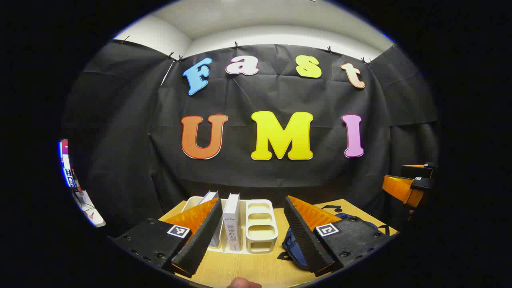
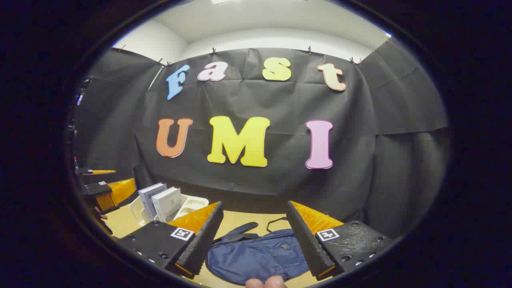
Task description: Open the schoolbag, grab two books from the bookshelf and put them into the schoolbag.
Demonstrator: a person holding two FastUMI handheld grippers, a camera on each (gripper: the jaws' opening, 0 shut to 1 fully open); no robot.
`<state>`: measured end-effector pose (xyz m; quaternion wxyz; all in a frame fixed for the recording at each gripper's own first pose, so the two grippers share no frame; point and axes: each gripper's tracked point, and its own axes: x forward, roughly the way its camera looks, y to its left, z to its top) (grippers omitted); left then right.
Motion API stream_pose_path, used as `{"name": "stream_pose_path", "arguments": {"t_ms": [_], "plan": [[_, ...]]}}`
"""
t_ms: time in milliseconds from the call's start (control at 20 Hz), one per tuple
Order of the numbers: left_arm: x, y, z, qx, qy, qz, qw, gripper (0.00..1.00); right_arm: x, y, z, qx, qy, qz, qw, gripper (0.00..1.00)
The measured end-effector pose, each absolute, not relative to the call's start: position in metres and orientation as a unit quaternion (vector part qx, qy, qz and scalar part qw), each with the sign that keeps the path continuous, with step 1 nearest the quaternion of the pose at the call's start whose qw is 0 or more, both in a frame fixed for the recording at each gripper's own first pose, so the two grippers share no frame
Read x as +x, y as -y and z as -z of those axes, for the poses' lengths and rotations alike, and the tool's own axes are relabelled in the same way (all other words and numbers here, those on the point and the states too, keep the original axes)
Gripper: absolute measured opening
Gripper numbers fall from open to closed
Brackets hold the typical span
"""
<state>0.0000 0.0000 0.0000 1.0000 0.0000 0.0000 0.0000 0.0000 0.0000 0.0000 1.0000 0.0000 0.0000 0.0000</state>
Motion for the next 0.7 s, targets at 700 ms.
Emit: {"name": "stream_pose_path", "arguments": {"t_ms": [700], "plan": [[-0.001, -0.006, 0.007, 0.004, 0.0, 0.011, 1.0, 0.98, -0.002, -0.03, 0.027, -0.012, -0.052, -0.024, 0.998, 0.96]]}}
